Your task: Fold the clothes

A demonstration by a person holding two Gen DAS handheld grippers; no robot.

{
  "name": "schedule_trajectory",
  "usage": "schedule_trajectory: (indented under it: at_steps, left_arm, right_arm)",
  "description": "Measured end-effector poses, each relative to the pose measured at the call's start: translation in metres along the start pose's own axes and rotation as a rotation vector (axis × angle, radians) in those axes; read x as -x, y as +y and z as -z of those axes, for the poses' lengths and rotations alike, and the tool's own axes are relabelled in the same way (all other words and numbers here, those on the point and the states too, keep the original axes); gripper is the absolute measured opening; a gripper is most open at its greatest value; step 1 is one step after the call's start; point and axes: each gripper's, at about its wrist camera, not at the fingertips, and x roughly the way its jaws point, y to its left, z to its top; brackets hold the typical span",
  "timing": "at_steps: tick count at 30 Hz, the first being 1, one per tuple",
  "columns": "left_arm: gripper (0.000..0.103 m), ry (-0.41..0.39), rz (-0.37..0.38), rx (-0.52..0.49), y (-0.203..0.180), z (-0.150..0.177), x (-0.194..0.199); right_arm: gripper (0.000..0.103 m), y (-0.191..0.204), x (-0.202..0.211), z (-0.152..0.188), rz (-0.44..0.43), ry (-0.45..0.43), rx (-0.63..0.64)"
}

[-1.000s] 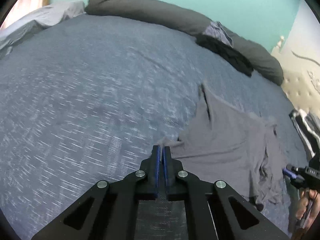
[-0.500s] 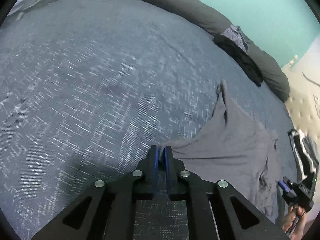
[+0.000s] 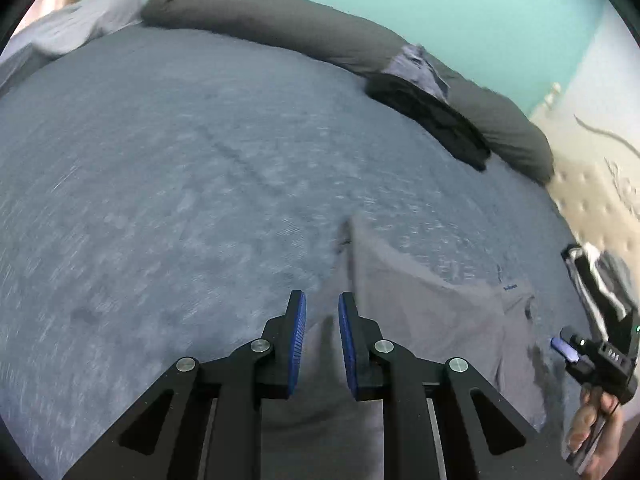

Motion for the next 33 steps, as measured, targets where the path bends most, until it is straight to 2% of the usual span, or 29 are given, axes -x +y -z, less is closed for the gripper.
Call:
schedule_trajectory:
  at_steps: [4, 9, 13, 14, 25, 31, 33]
  left_arm:
    - [0.018, 0.023, 0.014, -0.003, -0.006, -0.008, -0.018]
    - [0.018, 0.049, 0.014, 0.0, 0.0, -0.001, -0.023]
    - [0.001, 0.052, 0.012, -0.016, -0.002, -0.003, -0.029]
    - [0.0, 0.05, 0.006, -0.021, -0.003, -0.003, -0.031]
    - [0.0, 0.013, -0.037, 0.018, 0.012, -0.007, -0.027]
    - [0.002, 0.069, 0.038, 0.064, 0.015, -0.008, -0.031]
    - [0.004, 0.08, 0.037, 0.04, 0.011, -0.008, -0.032]
  right_arm:
    - [0.033, -0.005, -0.006, -0.008, 0.005, -0.002, -0.014]
    - [0.033, -0.017, -0.014, -0.012, 0.008, 0.012, -0.052]
    - [0.033, -0.022, -0.019, -0.014, 0.009, 0.02, -0.072]
    - [0.033, -0.021, -0.02, -0.013, 0.008, 0.023, -0.071]
    - [0.033, -0.021, -0.03, -0.015, -0.005, 0.031, -0.08]
    - [0.033, -0.019, -0.037, -0.015, -0.011, 0.039, -0.083]
    - [0.033, -0.018, -0.04, -0.016, -0.012, 0.042, -0.079]
